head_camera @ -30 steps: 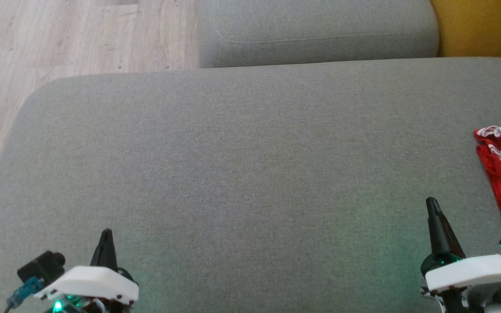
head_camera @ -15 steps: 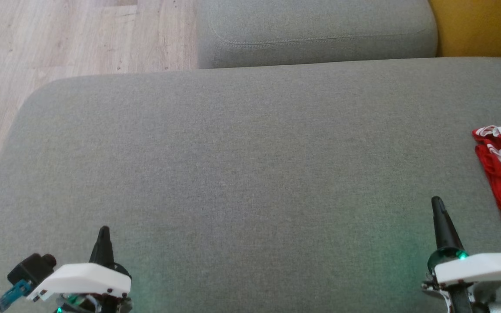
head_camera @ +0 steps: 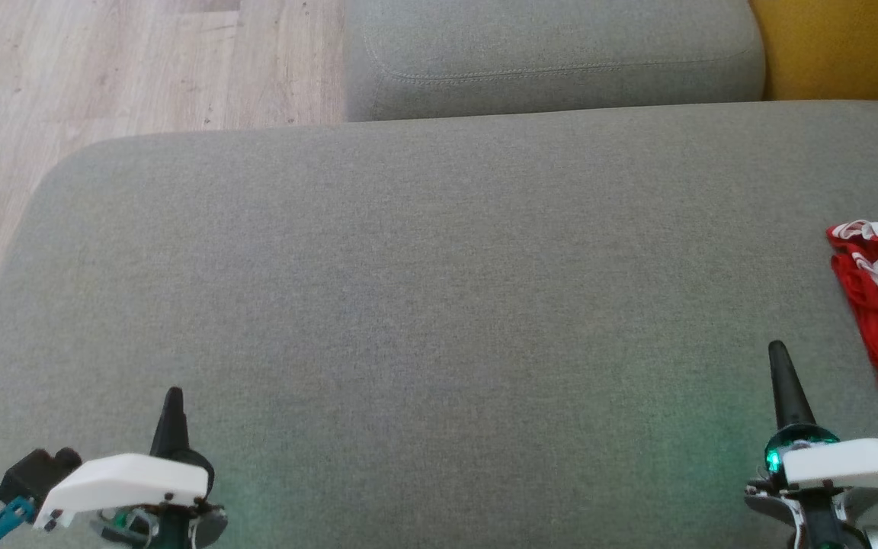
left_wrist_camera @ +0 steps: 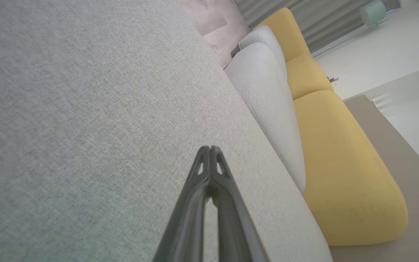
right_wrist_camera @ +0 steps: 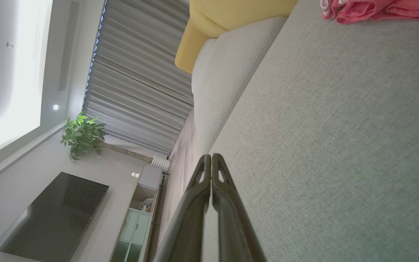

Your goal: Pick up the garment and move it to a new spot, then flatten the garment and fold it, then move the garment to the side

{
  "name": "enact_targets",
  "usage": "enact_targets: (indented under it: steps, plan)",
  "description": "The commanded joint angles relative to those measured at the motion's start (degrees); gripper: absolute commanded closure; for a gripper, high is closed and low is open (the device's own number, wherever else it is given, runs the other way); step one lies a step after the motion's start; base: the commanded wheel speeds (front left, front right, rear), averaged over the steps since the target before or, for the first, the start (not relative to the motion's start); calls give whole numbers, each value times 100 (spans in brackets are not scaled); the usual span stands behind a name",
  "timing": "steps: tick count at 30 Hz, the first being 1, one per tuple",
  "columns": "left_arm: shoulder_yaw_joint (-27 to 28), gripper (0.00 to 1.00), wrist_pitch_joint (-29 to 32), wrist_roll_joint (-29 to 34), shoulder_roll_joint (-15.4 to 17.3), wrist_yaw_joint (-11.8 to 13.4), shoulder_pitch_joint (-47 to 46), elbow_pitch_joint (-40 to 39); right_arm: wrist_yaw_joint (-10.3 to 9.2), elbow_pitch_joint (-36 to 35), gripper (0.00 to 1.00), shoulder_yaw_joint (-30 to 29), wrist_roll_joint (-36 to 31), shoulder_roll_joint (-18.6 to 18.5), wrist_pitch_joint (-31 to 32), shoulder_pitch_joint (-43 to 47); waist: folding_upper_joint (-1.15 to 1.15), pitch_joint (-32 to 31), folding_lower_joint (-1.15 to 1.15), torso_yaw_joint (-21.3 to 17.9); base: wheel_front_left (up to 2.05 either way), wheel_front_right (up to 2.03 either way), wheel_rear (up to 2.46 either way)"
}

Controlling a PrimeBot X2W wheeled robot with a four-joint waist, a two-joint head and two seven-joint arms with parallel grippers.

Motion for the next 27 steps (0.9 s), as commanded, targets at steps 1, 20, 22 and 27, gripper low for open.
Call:
enact_targets:
  steps: [1, 20, 22, 27]
  plan:
    - [253, 100, 20, -99, 5, -68, -312, -145, -6, -156, 100, 41, 143, -127, 3, -376, 0, 0, 0, 0, 0, 0, 0]
    - [842, 100, 202, -1027, -343, -580, -403, -11, -8, 172, 100, -61, 1341, -131, 48, -643, 0, -14, 0, -13, 0, 0, 0]
    - [904, 100, 222, -1125, -379, -634, -413, 3, -8, 206, 100, -72, 1467, -131, 53, -672, 0, -16, 0, -14, 0, 0, 0]
    - [1091, 100, 280, -1418, -490, -796, -442, 46, -8, 310, 100, -107, 1844, -130, 69, -756, 0, -20, 0, -18, 0, 0, 0]
